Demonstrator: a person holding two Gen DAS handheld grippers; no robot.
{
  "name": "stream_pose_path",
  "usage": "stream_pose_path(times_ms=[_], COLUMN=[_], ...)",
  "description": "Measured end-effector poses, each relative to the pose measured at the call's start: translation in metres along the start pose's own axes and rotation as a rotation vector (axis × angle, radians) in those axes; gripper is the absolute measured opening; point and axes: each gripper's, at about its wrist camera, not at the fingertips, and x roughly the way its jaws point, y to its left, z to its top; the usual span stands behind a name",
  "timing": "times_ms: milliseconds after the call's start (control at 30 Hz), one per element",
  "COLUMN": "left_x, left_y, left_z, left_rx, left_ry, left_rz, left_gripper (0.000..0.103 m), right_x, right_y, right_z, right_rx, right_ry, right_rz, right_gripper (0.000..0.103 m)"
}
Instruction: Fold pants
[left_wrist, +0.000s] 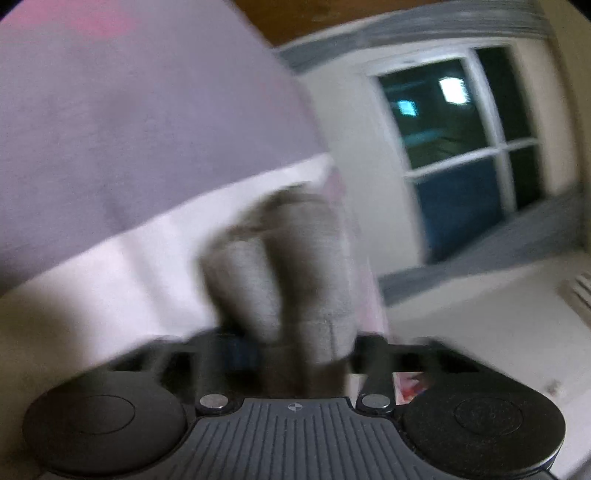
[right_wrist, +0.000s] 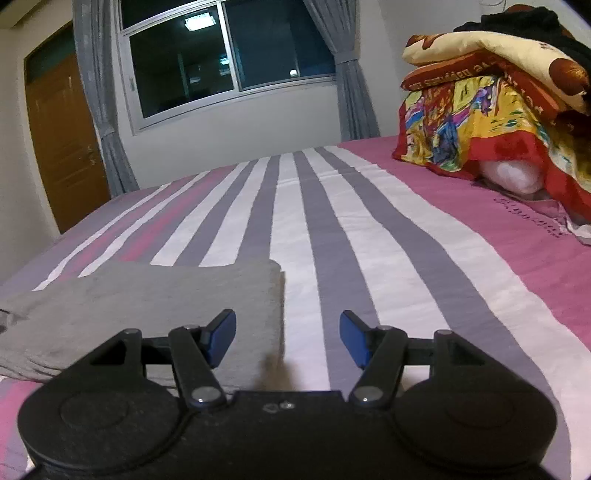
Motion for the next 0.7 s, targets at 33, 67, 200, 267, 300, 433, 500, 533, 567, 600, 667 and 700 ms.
stream_pose_path(times_ms=[33,67,200,267,300,433,500,533,567,600,667,700], left_x=[-0.003,-0.011,-0.028,-0.019,-0.016,-0.012,-0.009,-0.011,-0.012,-0.012,-0.003,0.004], left_y=[-0.001,-0.006,0.000,0.005,-0.002,-0.031,-0.056,-0.071,-0.087,-0.103,-0.137,-0.153], left_z=[-0.001,-0.003,-0.020,-0.019,-0.018,-0.008,-0.006,-0.006,-0.006,-0.006,-0.012,-0.018], left_rx=[0.000,0.014,0.058,0.050,0.073,0.157,0.228,0.263,0.304,0.341,0.404,0.430], left_ry=[-0.016,-0.048,-0.111,-0.068,-0.057,-0.043,-0.052,-0.054,-0.054,-0.052,-0.036,-0.022], left_rz=[-0.011,-0.043,-0.083,-0.010,0.017,0.075,0.072,0.057,0.035,0.011,-0.048,-0.081], left_gripper=[0.031,0.030,0.030,0.028,0.029,0.029,0.029,0.029,0.029,0.029,0.029,0.029], right_x=[0.001,0.001,0.000,0.001,0.003,0.003,0.001,0.000,-0.001,-0.001,-0.002,-0.003], right_y=[0.000,0.001,0.001,0.000,0.000,-0.005,-0.010,-0.013,-0.016,-0.019,-0.026,-0.030], right_z=[0.000,0.000,0.000,0.000,0.000,0.001,0.001,0.002,0.002,0.002,0.001,0.001], right_rx=[-0.002,-0.006,-0.013,-0.008,-0.006,0.023,0.054,0.074,0.091,0.108,0.146,0.163], right_ry=[0.003,0.005,0.000,0.002,0.008,0.006,-0.005,-0.011,-0.015,-0.017,-0.023,-0.028], right_rz=[-0.004,-0.009,-0.011,-0.008,-0.010,-0.010,-0.007,-0.007,-0.006,-0.006,-0.006,-0.009], right_gripper=[0.062,0.062,0.062,0.062,0.062,0.062,0.062,0.062,0.062,0.062,0.062,0.062])
